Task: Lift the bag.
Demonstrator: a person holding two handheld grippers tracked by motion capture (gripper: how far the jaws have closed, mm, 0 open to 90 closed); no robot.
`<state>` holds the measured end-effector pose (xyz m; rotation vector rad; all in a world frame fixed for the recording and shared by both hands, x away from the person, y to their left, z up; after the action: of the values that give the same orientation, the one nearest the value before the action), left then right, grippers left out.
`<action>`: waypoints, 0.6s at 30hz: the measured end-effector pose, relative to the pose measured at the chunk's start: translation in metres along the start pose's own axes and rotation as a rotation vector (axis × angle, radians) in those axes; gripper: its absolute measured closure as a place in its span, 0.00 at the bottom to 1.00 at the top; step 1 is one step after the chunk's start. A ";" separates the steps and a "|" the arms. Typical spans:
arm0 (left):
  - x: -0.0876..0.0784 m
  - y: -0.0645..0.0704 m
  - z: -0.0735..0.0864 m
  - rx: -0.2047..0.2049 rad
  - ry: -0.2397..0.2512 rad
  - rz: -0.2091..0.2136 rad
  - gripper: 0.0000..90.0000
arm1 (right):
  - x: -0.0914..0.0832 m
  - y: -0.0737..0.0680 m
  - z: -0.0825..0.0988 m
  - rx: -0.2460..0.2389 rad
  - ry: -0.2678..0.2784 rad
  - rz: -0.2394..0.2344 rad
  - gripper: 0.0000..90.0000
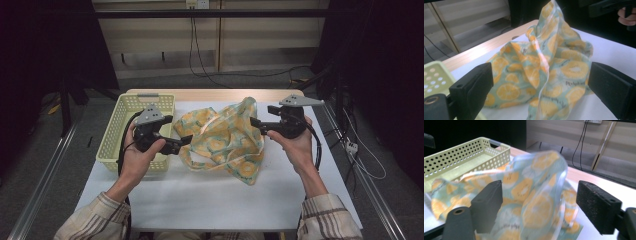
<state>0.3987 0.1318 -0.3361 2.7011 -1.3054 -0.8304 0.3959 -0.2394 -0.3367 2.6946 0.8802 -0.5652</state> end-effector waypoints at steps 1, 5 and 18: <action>-0.002 -0.001 0.003 0.000 -0.004 -0.008 0.06 | -0.002 -0.002 0.003 0.003 -0.006 0.008 0.22; -0.009 -0.004 0.014 -0.006 -0.002 -0.026 0.07 | -0.008 -0.010 0.017 0.019 -0.025 0.029 0.19; -0.034 -0.009 0.051 -0.014 -0.013 -0.085 0.07 | -0.025 -0.034 0.060 0.037 -0.068 0.042 0.17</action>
<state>0.3637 0.1733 -0.3667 2.7624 -1.1903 -0.8620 0.3398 -0.2467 -0.3831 2.7025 0.8015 -0.6664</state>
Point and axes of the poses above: each handheld gripper's, and its own axes: x roughly forward along the jaws, z roughly out of its underside, y roughly to its right, the point moved 1 cm from there along x, roughly forward along the jaws, and after that the axes turned 13 degrees about -x, right-handed, at the moved point
